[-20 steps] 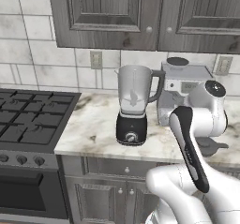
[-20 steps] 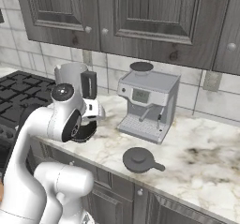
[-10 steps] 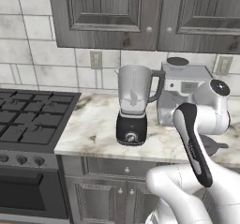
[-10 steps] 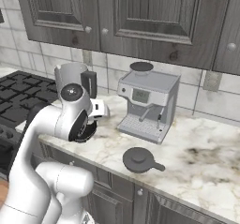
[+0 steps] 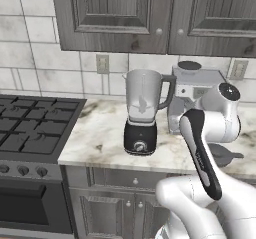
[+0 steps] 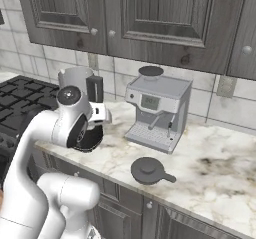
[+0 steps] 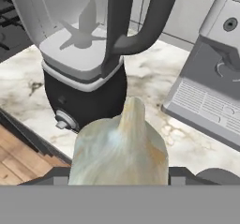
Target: Grab the lemon wedge and garlic from the fridge, place them in the blender, close the lid, and turn on the blender to create a marinade.
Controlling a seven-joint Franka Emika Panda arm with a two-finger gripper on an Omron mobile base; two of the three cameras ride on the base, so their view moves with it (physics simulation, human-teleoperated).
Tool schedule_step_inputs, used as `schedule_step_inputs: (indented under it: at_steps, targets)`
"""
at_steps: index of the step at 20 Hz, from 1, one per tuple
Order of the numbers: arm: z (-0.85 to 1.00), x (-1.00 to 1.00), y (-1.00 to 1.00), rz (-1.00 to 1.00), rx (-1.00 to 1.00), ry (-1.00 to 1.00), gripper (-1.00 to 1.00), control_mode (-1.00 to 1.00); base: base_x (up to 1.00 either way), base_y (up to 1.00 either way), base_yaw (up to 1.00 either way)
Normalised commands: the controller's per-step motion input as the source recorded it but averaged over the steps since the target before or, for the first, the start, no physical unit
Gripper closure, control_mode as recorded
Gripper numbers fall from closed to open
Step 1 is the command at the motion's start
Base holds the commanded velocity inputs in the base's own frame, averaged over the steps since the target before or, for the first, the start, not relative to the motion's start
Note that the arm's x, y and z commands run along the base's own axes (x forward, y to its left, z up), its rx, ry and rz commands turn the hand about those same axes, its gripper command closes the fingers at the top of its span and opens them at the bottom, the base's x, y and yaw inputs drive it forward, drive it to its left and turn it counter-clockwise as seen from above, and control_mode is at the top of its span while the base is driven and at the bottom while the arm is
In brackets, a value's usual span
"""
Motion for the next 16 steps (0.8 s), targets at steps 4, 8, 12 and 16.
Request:
schedule_step_inputs:
  at_steps: [4,8,12,16]
  targets:
    - [0.5,0.0,0.23,0.0,0.0,-0.06,1.0,-1.0,0.0,0.0,0.0]
    - [0.67,0.0,0.2,0.0,0.0,-0.08,1.0,-1.0,0.0,0.0,0.0]
    - [0.72,0.0,0.27,0.0,-0.01,-0.04,1.0,-1.0,0.0,0.0,0.0]
    - [0.72,0.0,0.45,0.0,-0.06,0.0,1.0,-1.0,0.0,0.0,0.0]
